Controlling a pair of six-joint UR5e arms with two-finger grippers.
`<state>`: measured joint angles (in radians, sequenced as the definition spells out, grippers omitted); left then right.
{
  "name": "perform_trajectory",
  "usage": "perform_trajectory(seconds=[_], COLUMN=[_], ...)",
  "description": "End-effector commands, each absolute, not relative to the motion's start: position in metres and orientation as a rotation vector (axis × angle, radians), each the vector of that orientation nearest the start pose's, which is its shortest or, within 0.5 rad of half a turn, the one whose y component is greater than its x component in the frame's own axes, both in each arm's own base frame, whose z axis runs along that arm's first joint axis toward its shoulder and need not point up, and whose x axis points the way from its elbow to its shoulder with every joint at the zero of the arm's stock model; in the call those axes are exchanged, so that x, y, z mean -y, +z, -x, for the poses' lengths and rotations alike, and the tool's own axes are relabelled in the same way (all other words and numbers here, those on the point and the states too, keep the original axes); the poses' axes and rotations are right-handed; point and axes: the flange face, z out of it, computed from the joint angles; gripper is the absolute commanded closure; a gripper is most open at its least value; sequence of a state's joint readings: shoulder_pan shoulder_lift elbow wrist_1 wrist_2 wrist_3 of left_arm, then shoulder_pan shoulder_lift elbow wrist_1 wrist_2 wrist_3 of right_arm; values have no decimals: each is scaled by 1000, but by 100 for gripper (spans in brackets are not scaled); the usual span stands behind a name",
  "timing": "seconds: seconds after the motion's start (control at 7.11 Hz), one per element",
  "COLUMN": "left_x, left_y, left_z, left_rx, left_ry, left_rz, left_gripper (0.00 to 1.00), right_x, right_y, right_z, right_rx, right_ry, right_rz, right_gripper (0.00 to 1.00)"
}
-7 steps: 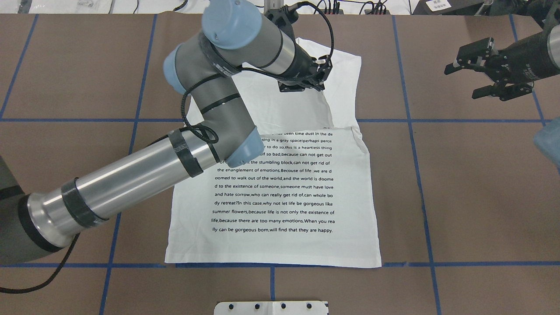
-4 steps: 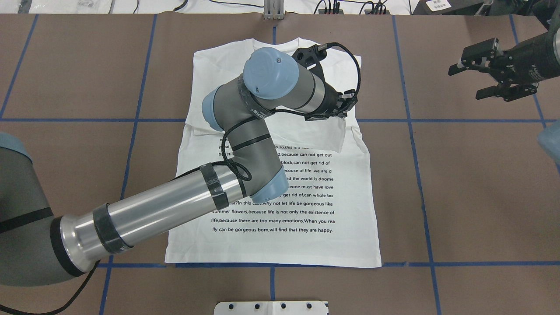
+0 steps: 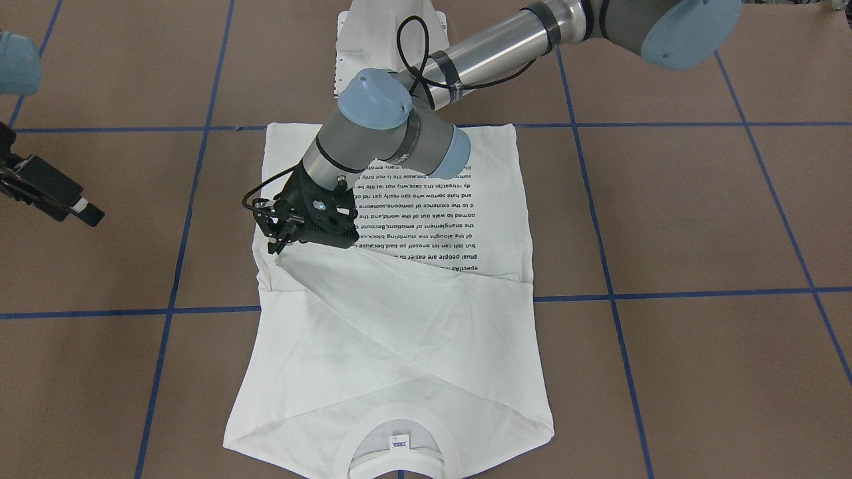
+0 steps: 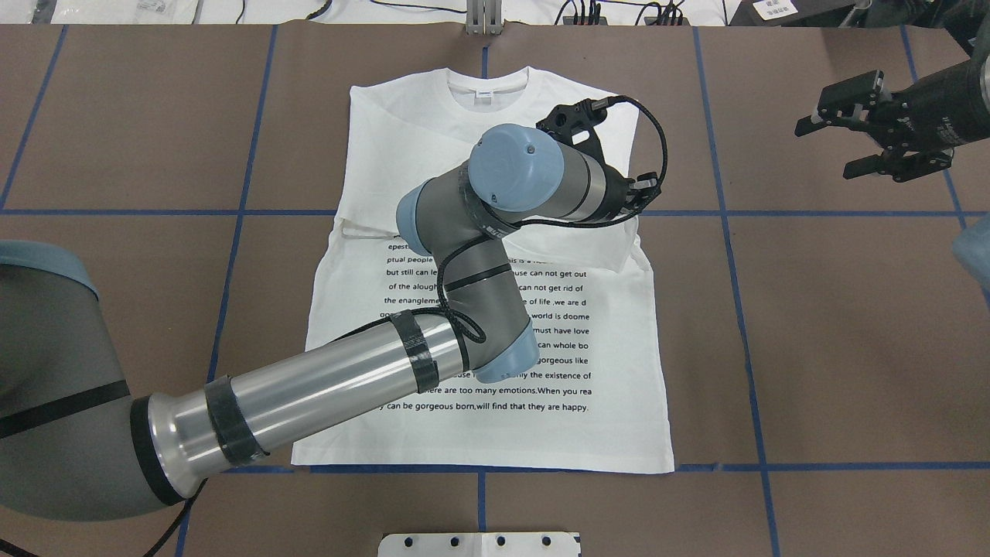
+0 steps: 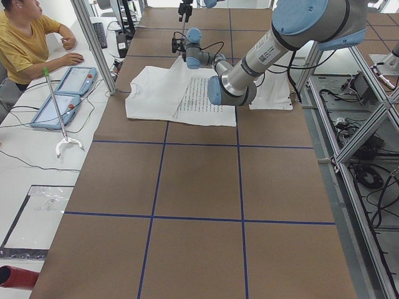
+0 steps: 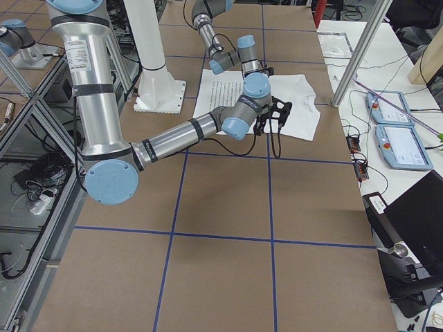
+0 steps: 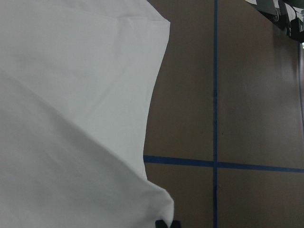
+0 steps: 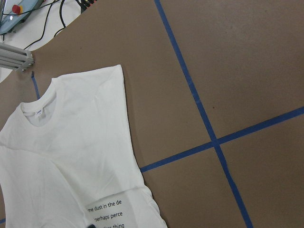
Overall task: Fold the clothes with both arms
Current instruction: 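Reach the left gripper across and fold the other sleeve over the shirt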
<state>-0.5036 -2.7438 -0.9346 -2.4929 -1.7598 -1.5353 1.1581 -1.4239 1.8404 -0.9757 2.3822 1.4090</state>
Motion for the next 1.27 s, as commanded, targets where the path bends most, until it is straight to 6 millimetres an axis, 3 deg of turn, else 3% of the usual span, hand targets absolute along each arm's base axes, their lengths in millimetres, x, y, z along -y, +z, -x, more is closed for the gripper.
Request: perform_trajectory(seconds=[0.0, 0.14, 0.28, 0.42, 0.56, 0.7, 0.84, 0.98, 1.12], left_x=[505, 509, 510, 511, 513, 515, 523, 523, 503], left_y=[36, 43, 45, 44, 42, 29, 37, 74, 121], left_z=[-687, -690, -691, -690, -686, -668, -631, -580, -532], left_rx=[-1447, -1442, -1446, -1447, -1452, -1467, -1411, -1383, -1381], left_ry=[-249, -263, -269, -274, -291, -298, -284, -246, -205], left_rz=[-250, -264, -273, -271, -261, -251, -205, -158, -198], left_gripper=[100, 79, 44, 35, 35, 36, 37, 37, 37], right_x=[511, 512, 512, 512, 513, 510, 499, 481, 454], right_y=[377, 377, 378, 377, 374, 369, 368, 356, 342], right_z=[158, 158, 158, 158, 159, 166, 188, 231, 278], right_rx=[1208, 1207, 1206, 1206, 1207, 1213, 1210, 1196, 1181], right_ry=[464, 466, 467, 467, 474, 465, 461, 513, 542], right_rz=[3, 0, 1, -1, -6, -1, 40, 65, 36], right_gripper=[0, 0, 0, 0, 0, 0, 0, 0, 1])
